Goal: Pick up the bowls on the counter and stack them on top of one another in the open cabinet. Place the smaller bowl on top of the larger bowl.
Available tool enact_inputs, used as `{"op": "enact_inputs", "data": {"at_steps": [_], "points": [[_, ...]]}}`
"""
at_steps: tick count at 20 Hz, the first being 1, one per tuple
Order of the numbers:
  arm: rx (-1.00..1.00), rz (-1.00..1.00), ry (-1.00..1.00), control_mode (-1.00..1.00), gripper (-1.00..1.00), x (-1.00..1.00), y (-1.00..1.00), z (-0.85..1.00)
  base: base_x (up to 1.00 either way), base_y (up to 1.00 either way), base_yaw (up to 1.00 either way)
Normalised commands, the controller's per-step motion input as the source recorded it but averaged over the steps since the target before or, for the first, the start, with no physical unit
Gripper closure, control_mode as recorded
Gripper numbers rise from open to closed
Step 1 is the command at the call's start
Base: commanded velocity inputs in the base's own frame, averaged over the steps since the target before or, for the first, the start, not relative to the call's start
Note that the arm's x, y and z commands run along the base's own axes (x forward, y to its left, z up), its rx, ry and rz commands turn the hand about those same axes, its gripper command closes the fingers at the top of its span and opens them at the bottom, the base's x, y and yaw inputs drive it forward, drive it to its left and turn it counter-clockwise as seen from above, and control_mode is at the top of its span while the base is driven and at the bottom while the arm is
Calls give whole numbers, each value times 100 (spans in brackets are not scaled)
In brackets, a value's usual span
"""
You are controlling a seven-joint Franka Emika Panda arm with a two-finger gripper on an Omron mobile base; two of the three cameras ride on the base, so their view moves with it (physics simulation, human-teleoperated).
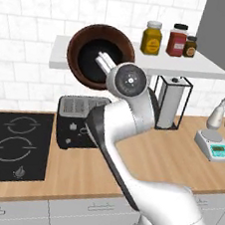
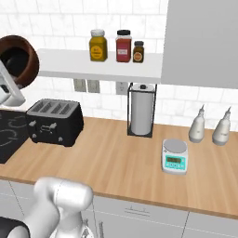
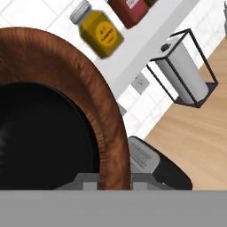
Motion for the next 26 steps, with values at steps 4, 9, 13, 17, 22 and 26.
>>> {"op": "enact_inputs", "data": {"at_steps": [4,9,13,17,22,26], "points": [[12,-32,6,-100,100,100,-19,100,0,0,0],[1,-7,17,-100,100,100,-3,25,0,0,0],[0,12,30,-100,100,82,-6,-3,0,0,0],[0,11,4,-100,100,18,-6,-12,0,0,0],[-1,0,0,-100,100,66,0,-25,0,0,0],[0,0,0,-100,100,100,-4,-21,0,0,0]]}}
